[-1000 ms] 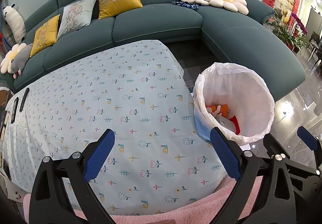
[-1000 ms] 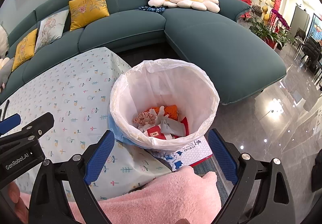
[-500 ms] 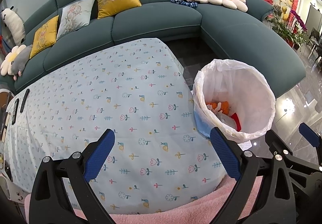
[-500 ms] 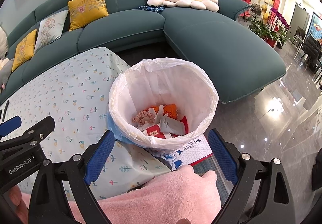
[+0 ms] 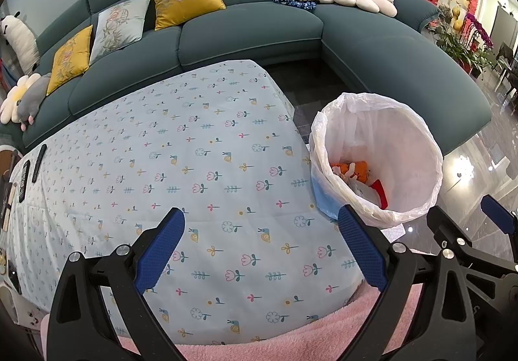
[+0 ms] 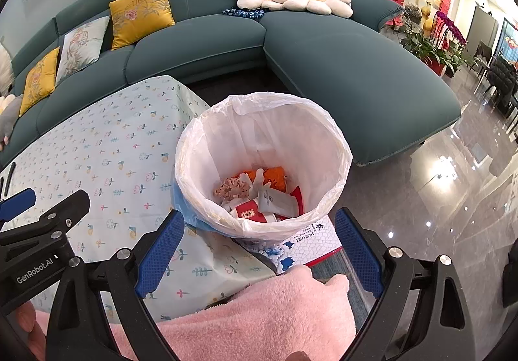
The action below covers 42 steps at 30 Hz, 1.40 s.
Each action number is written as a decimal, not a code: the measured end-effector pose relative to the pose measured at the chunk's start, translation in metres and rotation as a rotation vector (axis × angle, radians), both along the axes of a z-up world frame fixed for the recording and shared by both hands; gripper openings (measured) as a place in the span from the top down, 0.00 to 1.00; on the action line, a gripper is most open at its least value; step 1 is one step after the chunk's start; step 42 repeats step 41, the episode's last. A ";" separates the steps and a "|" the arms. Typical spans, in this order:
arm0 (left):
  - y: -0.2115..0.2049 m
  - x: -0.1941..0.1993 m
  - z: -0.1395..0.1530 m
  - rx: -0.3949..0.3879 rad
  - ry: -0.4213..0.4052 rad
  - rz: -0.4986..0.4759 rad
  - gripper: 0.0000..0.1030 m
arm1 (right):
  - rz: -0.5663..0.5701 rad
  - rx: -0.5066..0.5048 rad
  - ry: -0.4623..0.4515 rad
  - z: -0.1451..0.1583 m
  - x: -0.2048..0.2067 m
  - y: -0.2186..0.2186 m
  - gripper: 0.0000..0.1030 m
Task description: Collect trash
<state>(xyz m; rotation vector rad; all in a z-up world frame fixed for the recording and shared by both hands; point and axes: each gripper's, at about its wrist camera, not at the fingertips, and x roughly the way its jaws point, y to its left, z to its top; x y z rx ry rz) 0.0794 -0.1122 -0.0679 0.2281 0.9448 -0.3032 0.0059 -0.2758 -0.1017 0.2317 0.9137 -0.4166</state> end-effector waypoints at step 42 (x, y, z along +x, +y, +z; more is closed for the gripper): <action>0.000 0.002 0.003 -0.011 -0.008 -0.024 0.11 | -0.010 0.000 -0.006 0.005 -0.001 -0.005 0.13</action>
